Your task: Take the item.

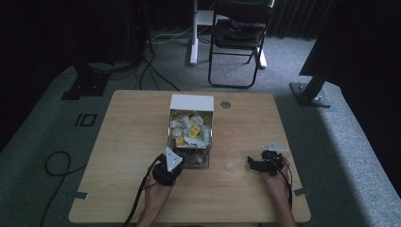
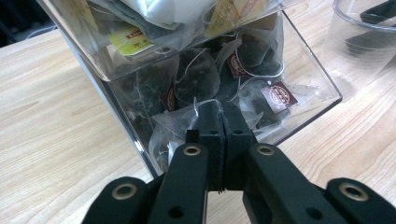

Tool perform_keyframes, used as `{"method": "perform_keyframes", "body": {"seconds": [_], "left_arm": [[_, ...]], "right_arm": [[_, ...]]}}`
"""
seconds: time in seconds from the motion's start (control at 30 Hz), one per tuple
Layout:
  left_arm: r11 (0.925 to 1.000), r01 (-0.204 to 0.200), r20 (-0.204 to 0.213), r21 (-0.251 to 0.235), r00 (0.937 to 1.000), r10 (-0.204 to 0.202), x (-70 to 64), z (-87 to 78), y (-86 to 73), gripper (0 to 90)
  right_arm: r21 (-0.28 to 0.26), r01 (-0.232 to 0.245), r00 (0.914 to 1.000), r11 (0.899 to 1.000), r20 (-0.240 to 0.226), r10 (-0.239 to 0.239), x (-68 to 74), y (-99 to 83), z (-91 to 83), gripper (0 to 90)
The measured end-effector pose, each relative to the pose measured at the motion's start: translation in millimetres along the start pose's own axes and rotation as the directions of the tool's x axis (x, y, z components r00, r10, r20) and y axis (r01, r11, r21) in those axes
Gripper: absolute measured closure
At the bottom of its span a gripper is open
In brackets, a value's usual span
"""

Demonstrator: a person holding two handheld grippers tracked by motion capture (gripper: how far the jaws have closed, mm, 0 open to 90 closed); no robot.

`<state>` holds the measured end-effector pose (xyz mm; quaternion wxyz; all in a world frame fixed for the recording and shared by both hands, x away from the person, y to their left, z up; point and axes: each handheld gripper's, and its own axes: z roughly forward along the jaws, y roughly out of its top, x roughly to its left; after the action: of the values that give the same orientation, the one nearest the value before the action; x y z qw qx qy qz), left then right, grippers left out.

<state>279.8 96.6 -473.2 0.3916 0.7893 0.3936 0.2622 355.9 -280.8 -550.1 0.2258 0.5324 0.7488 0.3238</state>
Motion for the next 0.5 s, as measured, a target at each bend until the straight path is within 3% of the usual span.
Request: {"method": "perform_keyframes", "body": {"seconds": [0.33, 0.5], "left_arm": [[0.9996, 0.016, 0.021, -0.023, 0.9997, -0.015, 2.2, -8.5, 2.9, 90.0], [0.9989, 0.029, 0.057, -0.037, 0.9980, -0.026, 4.8, -13.3, 4.2, 90.0]], "right_arm": [[0.000, 0.000, 1.0000, 1.000, 0.000, 0.000, 0.0, 0.0, 0.0, 12.5], [0.000, 0.000, 1.0000, 1.000, 0.000, 0.000, 0.0, 0.0, 0.0, 12.5]]}}
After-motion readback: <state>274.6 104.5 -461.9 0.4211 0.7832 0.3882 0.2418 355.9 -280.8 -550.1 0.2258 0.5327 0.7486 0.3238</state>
